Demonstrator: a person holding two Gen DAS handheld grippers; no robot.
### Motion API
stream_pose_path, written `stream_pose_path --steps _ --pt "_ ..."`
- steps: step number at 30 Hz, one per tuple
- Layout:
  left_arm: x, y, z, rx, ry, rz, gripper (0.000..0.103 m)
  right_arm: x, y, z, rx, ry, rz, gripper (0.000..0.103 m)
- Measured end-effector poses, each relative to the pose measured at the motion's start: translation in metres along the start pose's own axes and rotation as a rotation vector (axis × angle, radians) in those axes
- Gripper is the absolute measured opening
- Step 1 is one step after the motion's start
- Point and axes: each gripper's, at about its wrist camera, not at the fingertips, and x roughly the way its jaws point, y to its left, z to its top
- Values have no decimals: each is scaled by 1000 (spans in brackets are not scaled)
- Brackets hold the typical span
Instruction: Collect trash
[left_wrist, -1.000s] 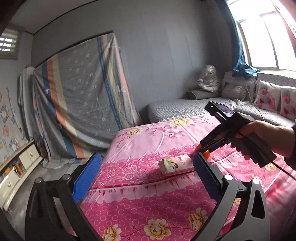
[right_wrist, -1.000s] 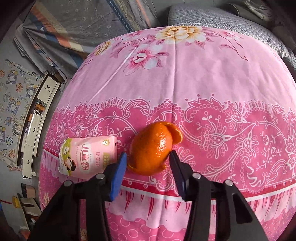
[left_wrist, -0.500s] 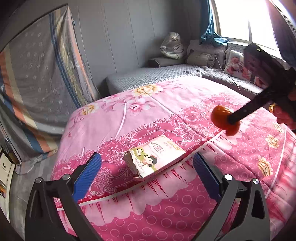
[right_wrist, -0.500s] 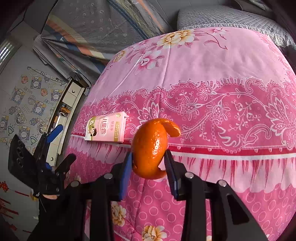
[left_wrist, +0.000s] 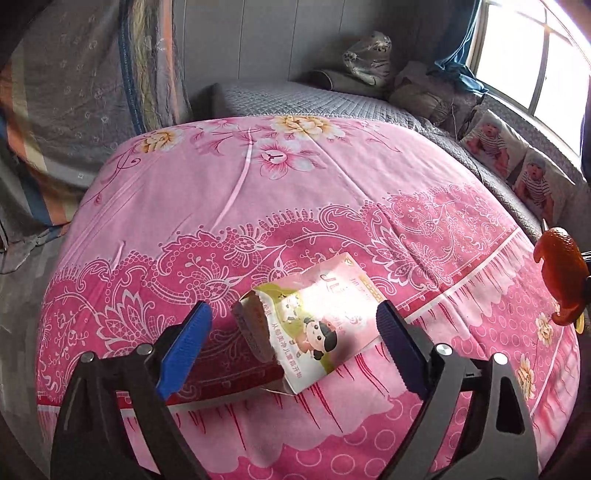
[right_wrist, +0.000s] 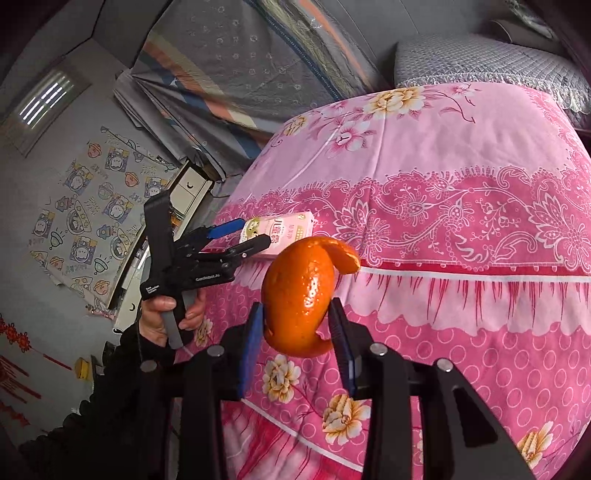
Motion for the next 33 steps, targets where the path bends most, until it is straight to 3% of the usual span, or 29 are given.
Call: stream_pose_path --steps 4,7,10,11,16,19,22,24,25,29,33 --pt "8 -8 -1 9 37 23 70 -7 4 -3 -4 -16 -3 34" --pt "-3 -6 0 -20 2 7 33 -13 3 -4 2 -24 -2 34" --pt "-15 -1 0 -56 -30 3 12 -17 3 -6 8 -35 0 34" --pt "-16 -2 -1 -55 -31 11 0 -18 3 -7 9 -37 3 34" --pt "-21 -13 -8 -19 -25 20 0 -23 6 -13 16 -47 8 34" --pt "-36 -10 -6 -53 -57 -69 0 -27 8 -16 13 -47 10 35" --pt "-48 -14 -1 0 -92 -52 3 -31 9 -18 9 -49 13 35" --pt "-47 -22 2 65 -75 -42 44 -32 9 -17 8 -52 11 35" --pt "-47 -28 4 110 -82 -45 82 -33 7 -17 13 -53 13 35" --pt "-43 -50 12 307 -39 -135 82 -35 0 -18 26 -49 -5 35" --pt "-19 -59 22 459 86 -181 82 -40 -6 -21 34 -46 -33 35"
